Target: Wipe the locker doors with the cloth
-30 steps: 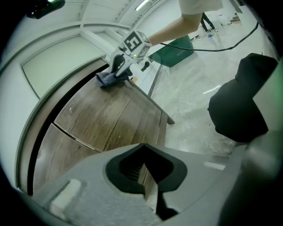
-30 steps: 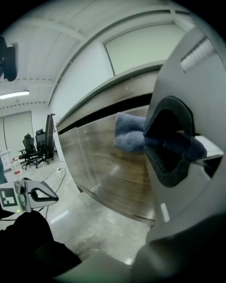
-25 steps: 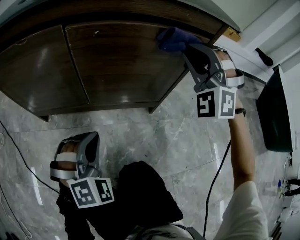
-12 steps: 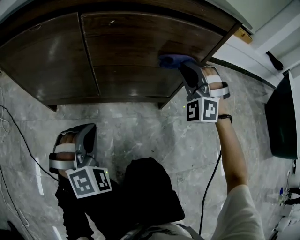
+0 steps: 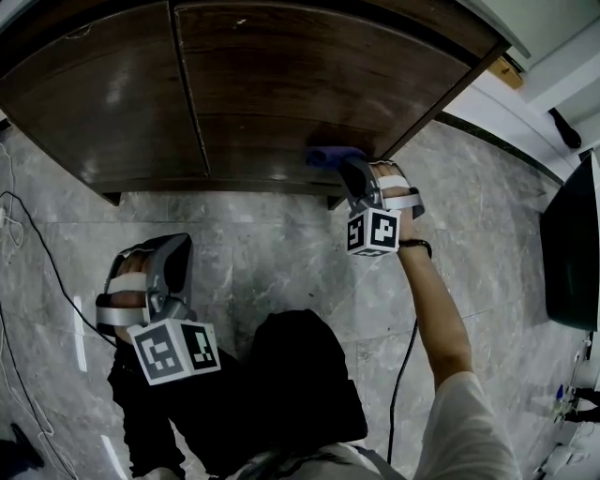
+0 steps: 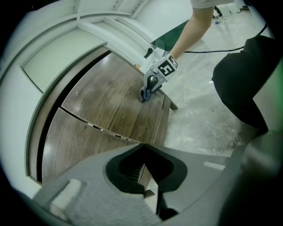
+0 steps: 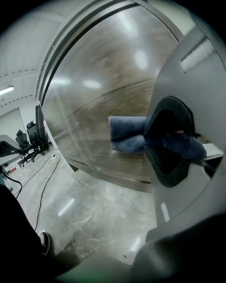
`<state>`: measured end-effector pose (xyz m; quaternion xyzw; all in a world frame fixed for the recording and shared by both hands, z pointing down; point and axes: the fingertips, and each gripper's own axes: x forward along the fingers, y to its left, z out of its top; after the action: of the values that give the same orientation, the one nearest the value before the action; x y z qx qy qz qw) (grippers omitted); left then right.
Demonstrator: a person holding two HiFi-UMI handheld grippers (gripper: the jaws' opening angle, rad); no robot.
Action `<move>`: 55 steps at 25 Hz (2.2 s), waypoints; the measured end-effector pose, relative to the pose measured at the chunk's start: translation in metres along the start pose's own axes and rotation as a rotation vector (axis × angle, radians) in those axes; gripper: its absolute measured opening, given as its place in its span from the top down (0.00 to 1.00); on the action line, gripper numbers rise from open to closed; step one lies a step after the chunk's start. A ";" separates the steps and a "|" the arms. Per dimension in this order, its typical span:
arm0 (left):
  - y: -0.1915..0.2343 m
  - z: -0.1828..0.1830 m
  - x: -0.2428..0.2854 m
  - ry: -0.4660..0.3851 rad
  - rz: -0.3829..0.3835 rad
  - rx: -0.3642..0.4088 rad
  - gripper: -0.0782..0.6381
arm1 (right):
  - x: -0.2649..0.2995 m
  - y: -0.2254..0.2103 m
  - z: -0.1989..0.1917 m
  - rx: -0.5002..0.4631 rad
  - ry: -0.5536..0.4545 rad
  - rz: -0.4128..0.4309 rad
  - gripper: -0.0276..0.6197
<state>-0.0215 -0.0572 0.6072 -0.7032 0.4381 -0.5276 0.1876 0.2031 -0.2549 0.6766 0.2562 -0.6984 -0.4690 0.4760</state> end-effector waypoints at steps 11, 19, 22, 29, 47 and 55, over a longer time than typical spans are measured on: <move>-0.002 -0.016 0.000 0.051 0.003 -0.028 0.89 | 0.045 0.097 0.001 0.040 0.018 0.179 0.85; 0.000 -0.025 -0.005 0.066 0.014 -0.039 0.89 | 0.036 0.065 0.018 0.059 0.006 0.138 0.85; 0.003 -0.026 -0.005 0.062 0.018 -0.041 0.89 | 0.023 0.027 0.034 0.036 -0.009 0.096 0.85; 0.005 -0.035 -0.007 0.067 0.023 -0.051 0.89 | -0.009 -0.061 0.066 0.007 -0.030 0.002 0.85; 0.010 -0.047 -0.017 0.062 0.047 -0.073 0.89 | -0.068 -0.233 0.139 -0.054 -0.093 -0.225 0.84; 0.018 -0.056 -0.018 0.082 0.069 -0.081 0.89 | -0.053 -0.207 0.146 -0.047 -0.102 -0.229 0.85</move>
<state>-0.0807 -0.0413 0.6050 -0.6726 0.4904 -0.5310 0.1588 0.0741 -0.2410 0.4526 0.2987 -0.6767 -0.5490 0.3891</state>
